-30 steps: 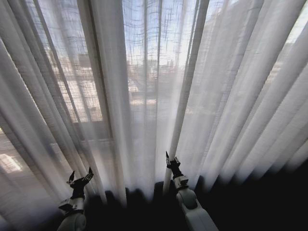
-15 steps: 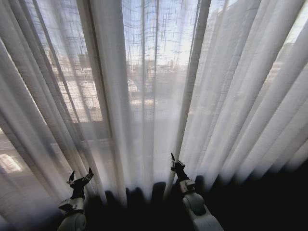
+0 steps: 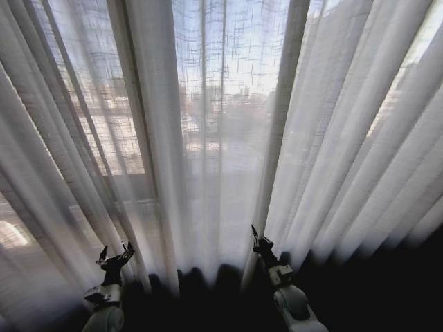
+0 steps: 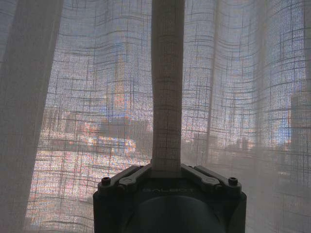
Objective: Open the curtains by pulling them apart, changing their state from closed to fully open.
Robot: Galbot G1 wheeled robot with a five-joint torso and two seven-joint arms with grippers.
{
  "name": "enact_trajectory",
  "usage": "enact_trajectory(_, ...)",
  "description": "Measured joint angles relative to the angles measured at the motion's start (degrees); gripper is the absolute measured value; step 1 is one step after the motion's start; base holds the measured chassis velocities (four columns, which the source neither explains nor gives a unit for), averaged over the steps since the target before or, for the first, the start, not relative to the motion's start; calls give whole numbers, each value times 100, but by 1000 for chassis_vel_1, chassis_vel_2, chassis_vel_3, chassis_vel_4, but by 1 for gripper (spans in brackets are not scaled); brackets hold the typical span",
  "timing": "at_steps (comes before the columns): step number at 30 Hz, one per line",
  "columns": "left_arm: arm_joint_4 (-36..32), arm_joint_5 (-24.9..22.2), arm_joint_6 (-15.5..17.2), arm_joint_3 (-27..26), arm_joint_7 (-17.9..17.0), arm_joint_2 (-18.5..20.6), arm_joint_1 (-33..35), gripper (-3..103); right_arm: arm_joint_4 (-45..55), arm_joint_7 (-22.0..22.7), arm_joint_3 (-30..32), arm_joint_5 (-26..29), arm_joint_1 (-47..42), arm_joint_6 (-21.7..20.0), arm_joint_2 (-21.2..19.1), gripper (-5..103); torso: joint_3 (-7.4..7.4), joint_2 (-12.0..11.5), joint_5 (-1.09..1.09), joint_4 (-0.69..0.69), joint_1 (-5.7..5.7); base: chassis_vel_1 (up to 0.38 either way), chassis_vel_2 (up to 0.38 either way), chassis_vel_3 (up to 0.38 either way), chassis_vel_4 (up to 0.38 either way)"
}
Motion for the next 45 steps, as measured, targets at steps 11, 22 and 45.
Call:
enact_trajectory(11,0,-1,0,2,0,0,0,100,65,-111,100,69,-117,33,-49,0,0,0,0,-1,0,-252,-255,247,246)
enact_trajectory(22,0,0,0,1,0,0,1,100,70,-160,188,125,-144,75,-83,0,0,0,-1,-1,0,-352,-344,356,343)
enact_trajectory(45,0,0,0,1,0,0,0,100,-13,-301,262,233,-89,94,-82,0,0,0,1,0,0,-359,-341,354,357)
